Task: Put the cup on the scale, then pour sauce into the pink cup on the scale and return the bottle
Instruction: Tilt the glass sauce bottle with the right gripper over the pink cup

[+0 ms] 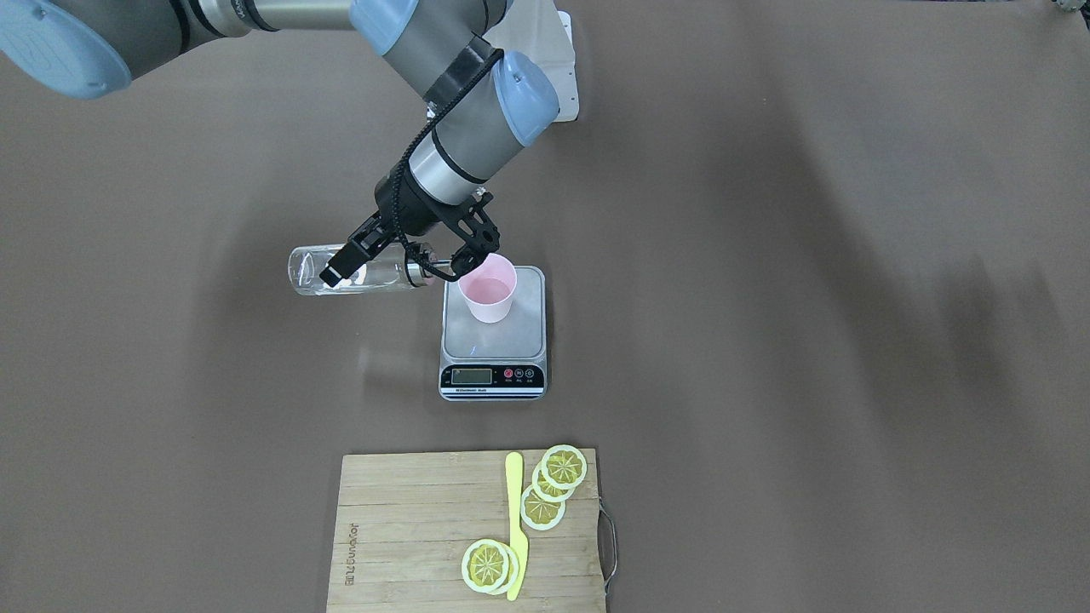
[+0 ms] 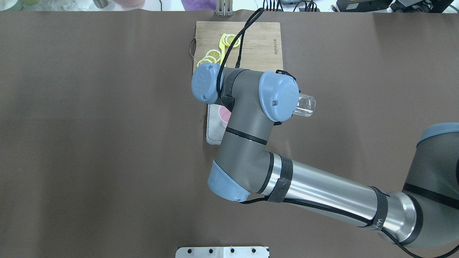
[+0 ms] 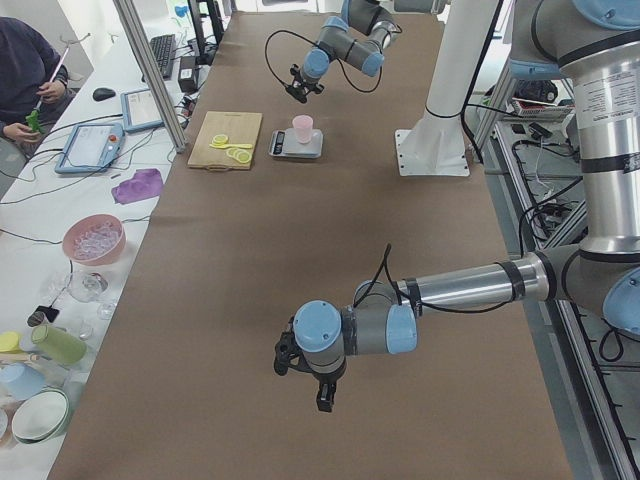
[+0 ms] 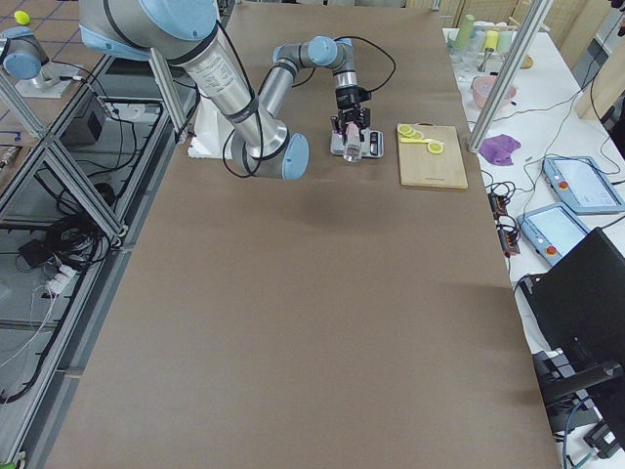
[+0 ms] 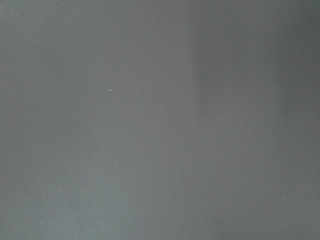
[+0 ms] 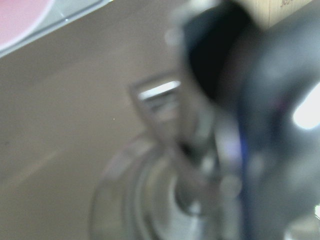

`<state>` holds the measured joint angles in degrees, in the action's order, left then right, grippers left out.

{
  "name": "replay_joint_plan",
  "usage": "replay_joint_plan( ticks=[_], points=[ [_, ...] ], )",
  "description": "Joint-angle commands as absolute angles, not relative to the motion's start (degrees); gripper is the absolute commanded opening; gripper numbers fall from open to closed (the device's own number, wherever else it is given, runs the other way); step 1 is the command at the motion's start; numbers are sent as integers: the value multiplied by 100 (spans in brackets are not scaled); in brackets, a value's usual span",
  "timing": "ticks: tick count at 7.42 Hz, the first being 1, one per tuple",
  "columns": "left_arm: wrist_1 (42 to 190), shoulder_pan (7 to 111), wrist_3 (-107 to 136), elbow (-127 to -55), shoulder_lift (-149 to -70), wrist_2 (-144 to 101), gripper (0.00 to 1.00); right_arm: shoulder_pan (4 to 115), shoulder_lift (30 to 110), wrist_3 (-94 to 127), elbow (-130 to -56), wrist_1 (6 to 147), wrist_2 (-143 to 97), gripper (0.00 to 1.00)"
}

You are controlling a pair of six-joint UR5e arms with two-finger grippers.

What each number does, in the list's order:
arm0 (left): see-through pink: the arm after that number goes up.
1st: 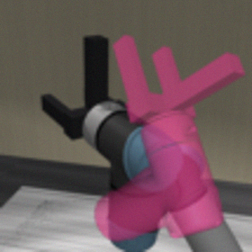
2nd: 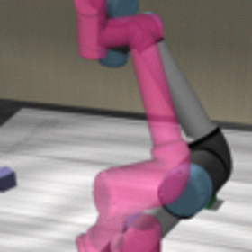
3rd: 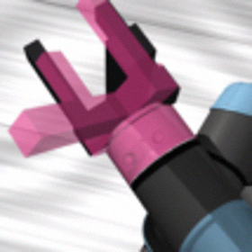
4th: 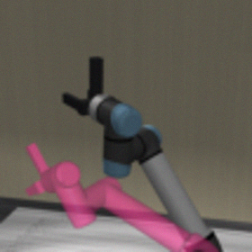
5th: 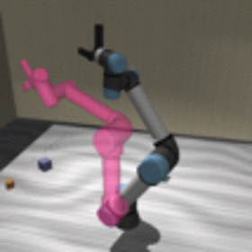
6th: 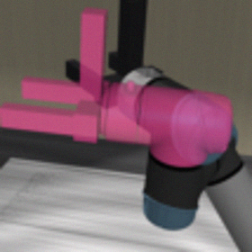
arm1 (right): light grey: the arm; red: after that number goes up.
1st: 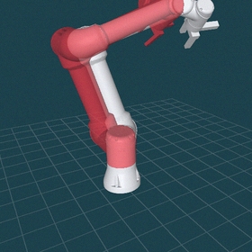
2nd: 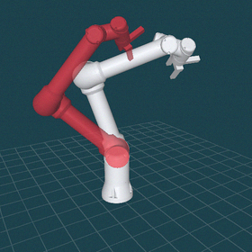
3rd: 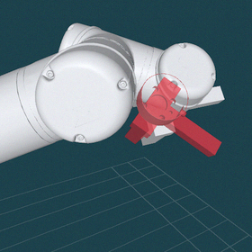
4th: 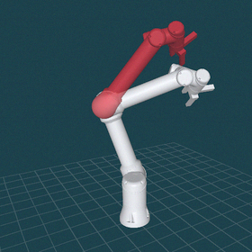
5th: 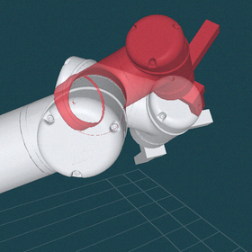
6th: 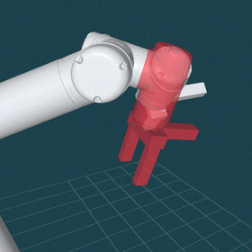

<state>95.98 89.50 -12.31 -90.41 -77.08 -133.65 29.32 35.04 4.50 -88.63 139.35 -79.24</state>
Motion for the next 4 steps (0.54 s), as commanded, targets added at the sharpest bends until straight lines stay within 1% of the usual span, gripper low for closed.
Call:
replay_joint_plan(
  ticks=[1,4],
  points=[
    [9598,8956,-1230,-9044,-7708,-13359,98,2927,3498,466,-8868,14053,-7928,0],
    [9598,8956,-1230,-9035,-7708,-13368,98,2918,3489,475,-8859,14212,-7919,0]
  ],
)
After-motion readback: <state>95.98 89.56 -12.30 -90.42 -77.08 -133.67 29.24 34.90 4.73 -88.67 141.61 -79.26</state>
